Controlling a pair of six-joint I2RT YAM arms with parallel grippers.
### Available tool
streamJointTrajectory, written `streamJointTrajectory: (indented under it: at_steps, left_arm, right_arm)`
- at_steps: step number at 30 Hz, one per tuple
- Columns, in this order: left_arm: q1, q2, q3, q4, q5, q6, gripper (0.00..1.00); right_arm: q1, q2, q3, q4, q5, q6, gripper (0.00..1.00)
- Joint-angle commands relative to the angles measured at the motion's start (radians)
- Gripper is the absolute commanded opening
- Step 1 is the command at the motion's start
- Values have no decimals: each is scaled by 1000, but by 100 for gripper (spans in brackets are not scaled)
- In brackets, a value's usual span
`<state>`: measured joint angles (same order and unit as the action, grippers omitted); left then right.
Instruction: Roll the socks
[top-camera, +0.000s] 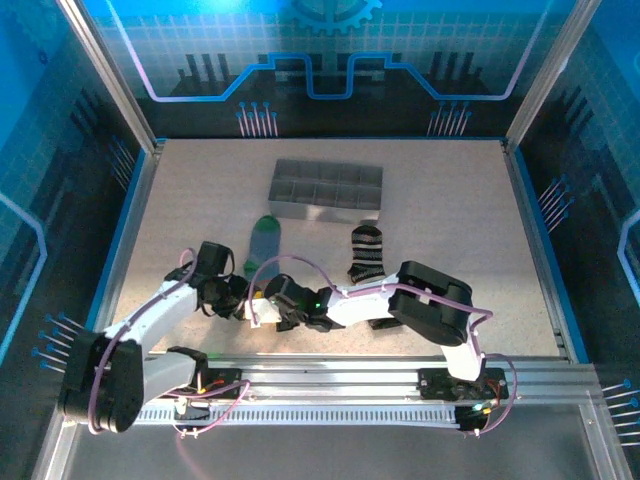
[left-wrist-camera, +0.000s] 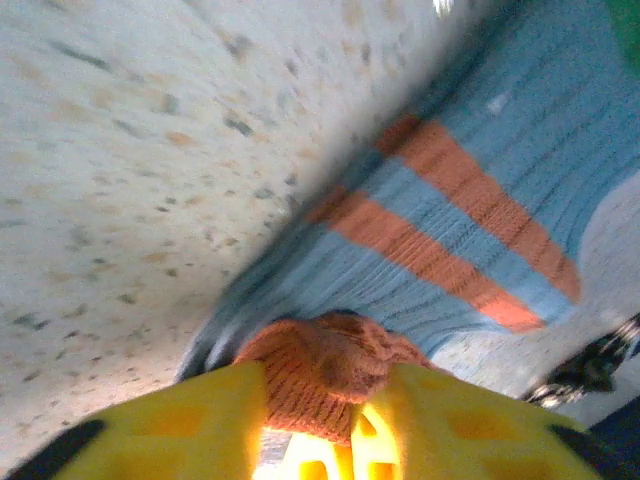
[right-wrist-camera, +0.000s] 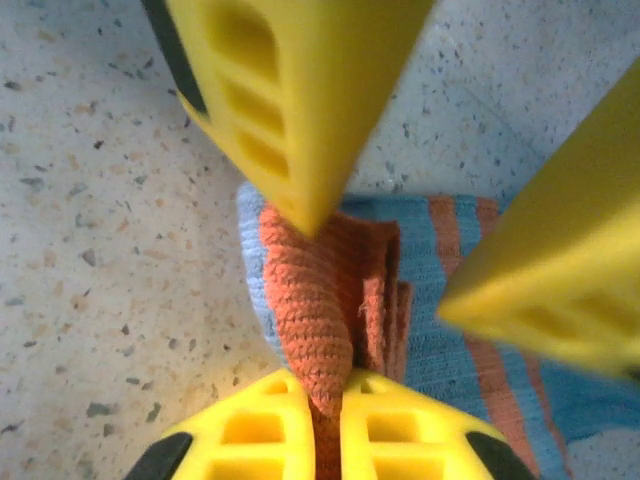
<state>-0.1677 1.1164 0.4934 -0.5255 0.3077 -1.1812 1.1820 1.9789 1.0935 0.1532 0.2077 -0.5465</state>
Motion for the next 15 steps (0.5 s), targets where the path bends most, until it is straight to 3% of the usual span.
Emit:
streamJointTrajectory:
  at_steps: [1,5,15]
  left_arm:
    - [31,-82,34,-151,-23,-36,48]
    - [47,-134,20,-189,-5,-81,54]
    - [42,-151,-83,-26,82,-241,61]
  right_arm:
    - [-33,17,16,-140,-100,88,0]
    - [-53,23,39,-184,-184,146,0]
    - [-137,50,138,-297,-475,315,0]
